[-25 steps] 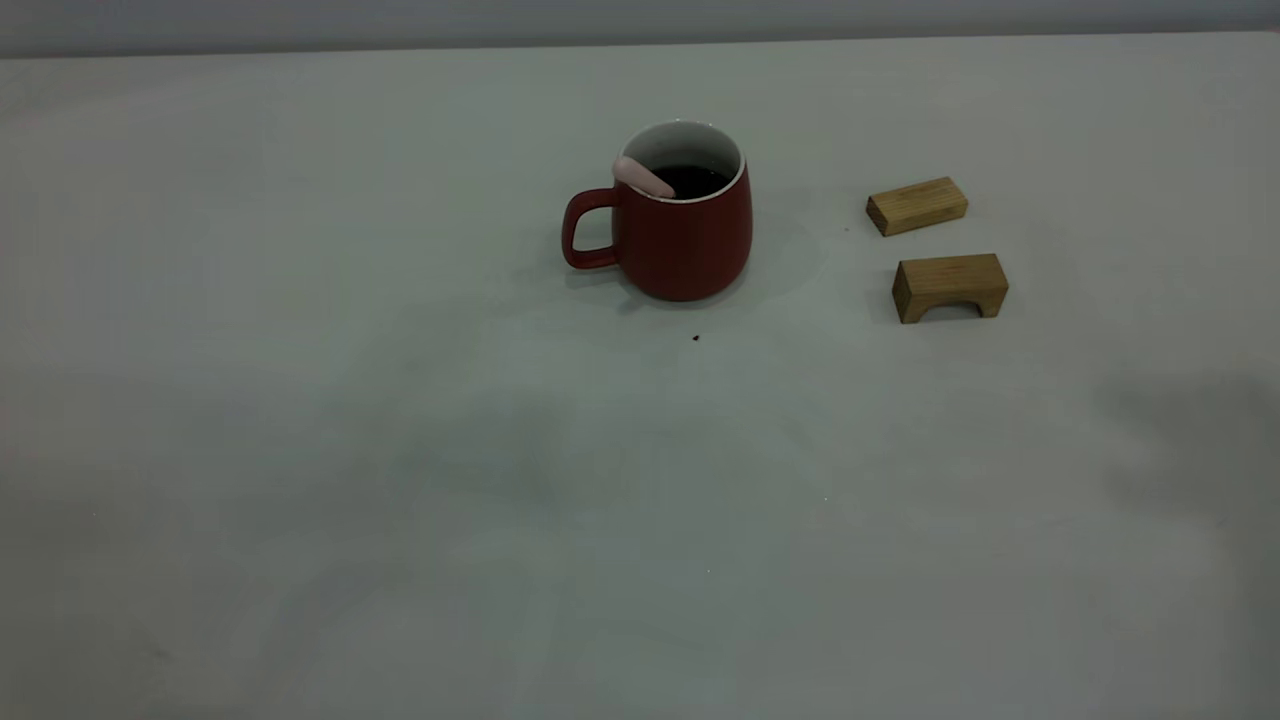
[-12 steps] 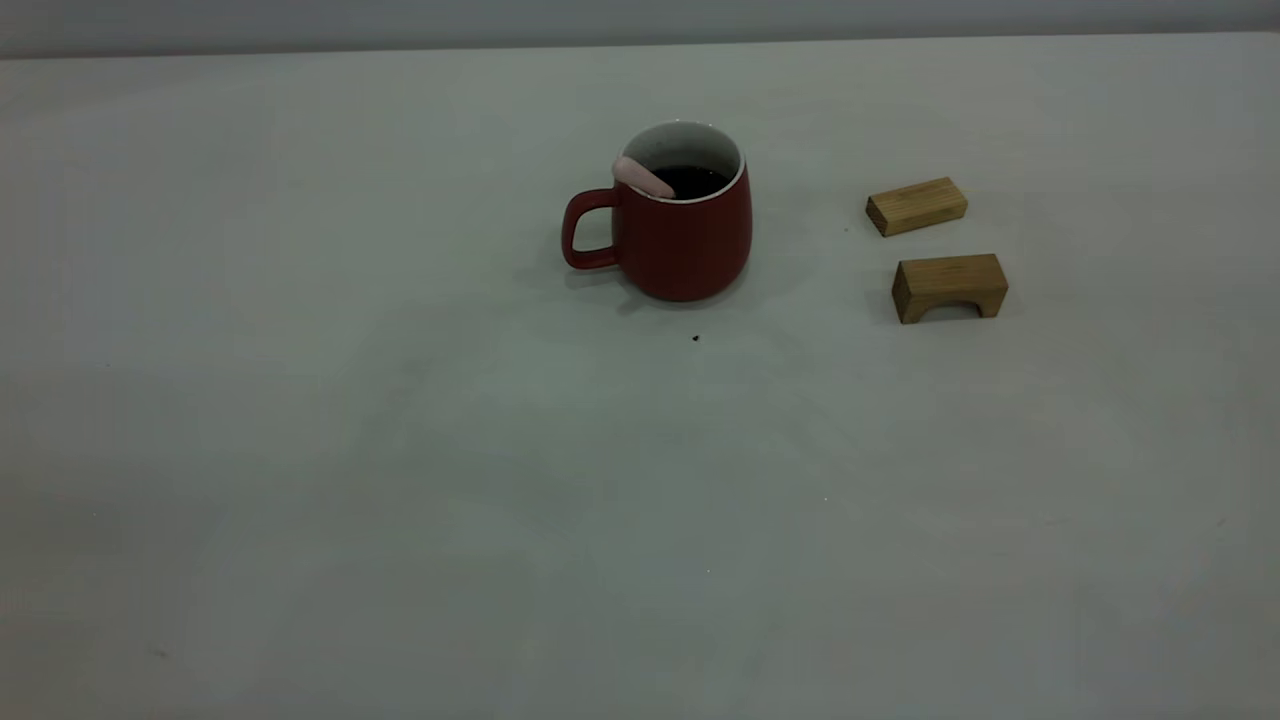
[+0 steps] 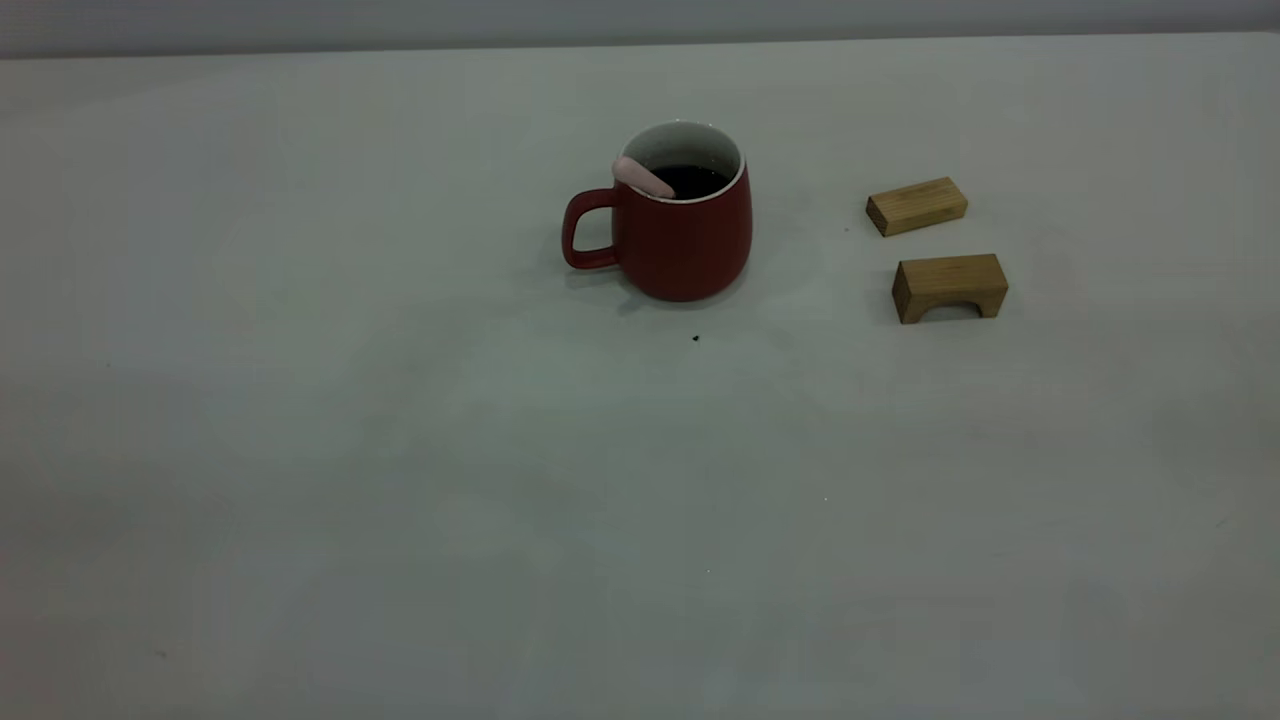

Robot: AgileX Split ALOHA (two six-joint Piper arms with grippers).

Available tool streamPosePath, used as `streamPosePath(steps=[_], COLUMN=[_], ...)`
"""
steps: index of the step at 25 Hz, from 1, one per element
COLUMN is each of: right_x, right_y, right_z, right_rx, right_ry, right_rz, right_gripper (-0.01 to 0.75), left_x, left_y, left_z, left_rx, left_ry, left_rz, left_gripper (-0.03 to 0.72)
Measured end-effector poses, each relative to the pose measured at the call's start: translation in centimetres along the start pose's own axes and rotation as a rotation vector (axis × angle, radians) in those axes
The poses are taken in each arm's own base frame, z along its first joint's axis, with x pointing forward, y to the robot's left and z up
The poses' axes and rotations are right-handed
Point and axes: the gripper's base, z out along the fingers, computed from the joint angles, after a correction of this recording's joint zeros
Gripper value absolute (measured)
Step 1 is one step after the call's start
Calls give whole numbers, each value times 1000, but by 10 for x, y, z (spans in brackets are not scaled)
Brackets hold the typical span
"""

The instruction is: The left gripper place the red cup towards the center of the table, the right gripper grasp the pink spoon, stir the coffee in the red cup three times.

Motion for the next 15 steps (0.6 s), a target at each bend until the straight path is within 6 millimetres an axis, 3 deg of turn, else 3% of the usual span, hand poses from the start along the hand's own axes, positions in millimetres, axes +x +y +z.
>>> streamPosePath(steps=[15], right_x=[11], right_y=[5], right_z=[12], right_rx=[-48], right_ry=[66], right_rz=[21], right_gripper=[236], left_x=[0], left_y=[0], left_z=[0], left_rx=[0], left_ry=[0], left_rz=[0], left_gripper=[482])
